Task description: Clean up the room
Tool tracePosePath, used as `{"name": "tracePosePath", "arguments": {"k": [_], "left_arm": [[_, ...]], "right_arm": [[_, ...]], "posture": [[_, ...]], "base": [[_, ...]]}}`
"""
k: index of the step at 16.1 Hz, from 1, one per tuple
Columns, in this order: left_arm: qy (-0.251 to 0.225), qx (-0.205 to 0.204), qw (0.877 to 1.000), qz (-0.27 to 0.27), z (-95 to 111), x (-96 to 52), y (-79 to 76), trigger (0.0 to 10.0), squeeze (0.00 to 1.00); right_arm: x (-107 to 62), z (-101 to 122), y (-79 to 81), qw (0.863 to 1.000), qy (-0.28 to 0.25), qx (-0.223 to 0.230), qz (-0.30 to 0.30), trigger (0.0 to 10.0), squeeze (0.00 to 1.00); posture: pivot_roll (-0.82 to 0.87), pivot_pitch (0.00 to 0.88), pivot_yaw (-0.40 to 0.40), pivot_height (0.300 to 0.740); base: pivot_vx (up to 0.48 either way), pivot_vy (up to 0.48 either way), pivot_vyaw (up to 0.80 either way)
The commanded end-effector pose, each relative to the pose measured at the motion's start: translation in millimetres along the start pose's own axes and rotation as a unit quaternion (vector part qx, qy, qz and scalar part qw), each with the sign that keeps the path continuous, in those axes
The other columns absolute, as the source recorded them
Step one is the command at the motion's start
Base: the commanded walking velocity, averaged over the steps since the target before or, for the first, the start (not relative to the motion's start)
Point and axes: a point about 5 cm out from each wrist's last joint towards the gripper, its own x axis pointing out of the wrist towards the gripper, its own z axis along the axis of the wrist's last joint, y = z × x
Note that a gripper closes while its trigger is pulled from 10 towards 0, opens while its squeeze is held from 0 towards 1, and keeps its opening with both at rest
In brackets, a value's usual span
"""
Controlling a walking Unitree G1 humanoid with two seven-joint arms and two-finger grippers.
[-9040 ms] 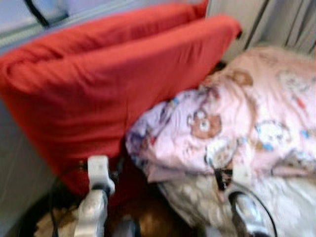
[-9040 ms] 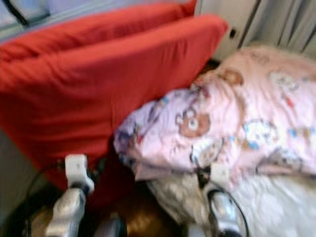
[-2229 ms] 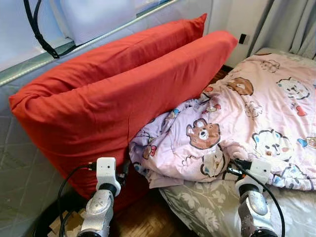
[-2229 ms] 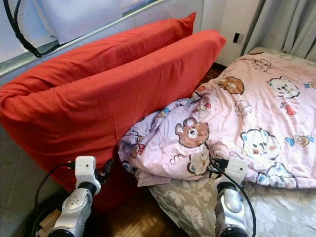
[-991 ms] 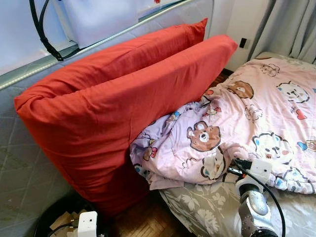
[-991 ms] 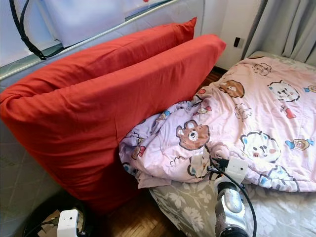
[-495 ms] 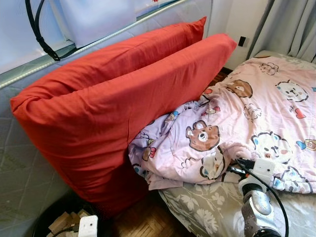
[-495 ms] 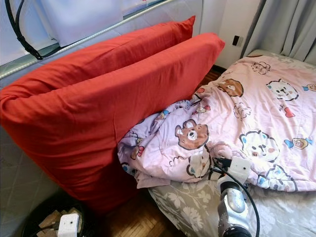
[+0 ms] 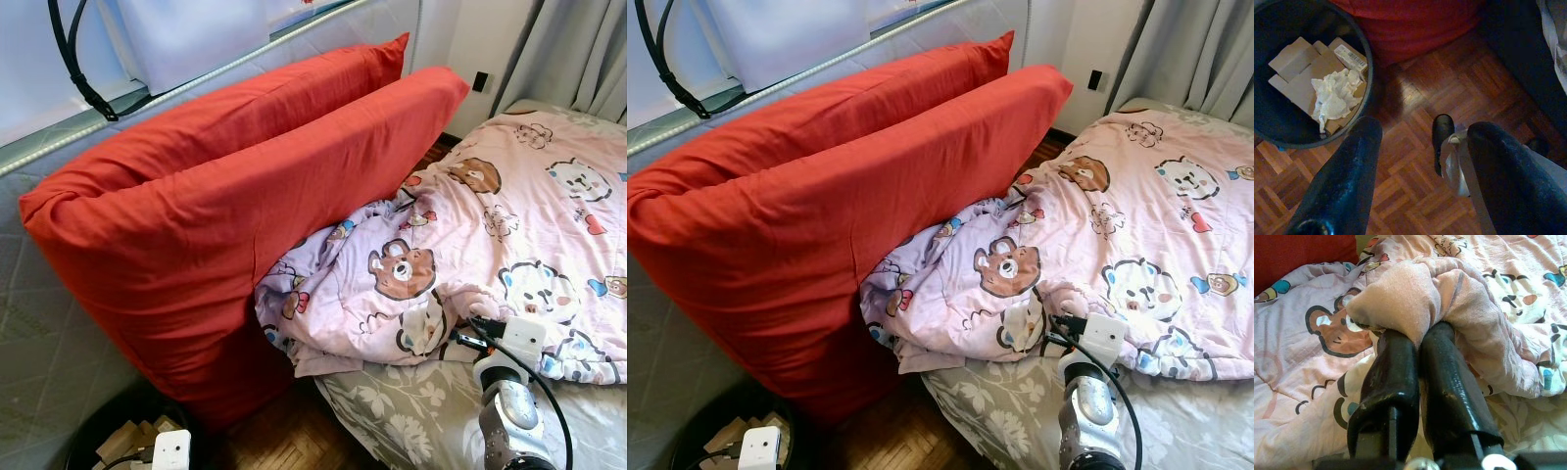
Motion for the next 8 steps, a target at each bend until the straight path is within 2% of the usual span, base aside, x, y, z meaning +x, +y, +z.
{"name": "tracePosePath", "arguments": {"k": [1, 8], "left_arm": [[0.020, 0.005, 1.000, 0.005, -9.8, -2.9, 4.4, 10.0, 0.00], [0.022, 0.006, 1.000, 0.003, -10.2, -2.9, 4.1, 10.0, 0.00]], "right_arm": [[-1.0, 1.0, 0.3, 1.000, -0.008, 0.003, -0.002, 10.0, 0.00], [-1.7, 0.6, -0.9, 1.000, -0.010, 0.004, -0.006, 10.0, 0.00]], "posture": [[0.03, 0.112, 0.028, 0.740], [0.03, 0.115, 0.032, 0.740]], "base": [[0.000, 0.000, 0.00], [0.000, 0.000, 0.00]]}}
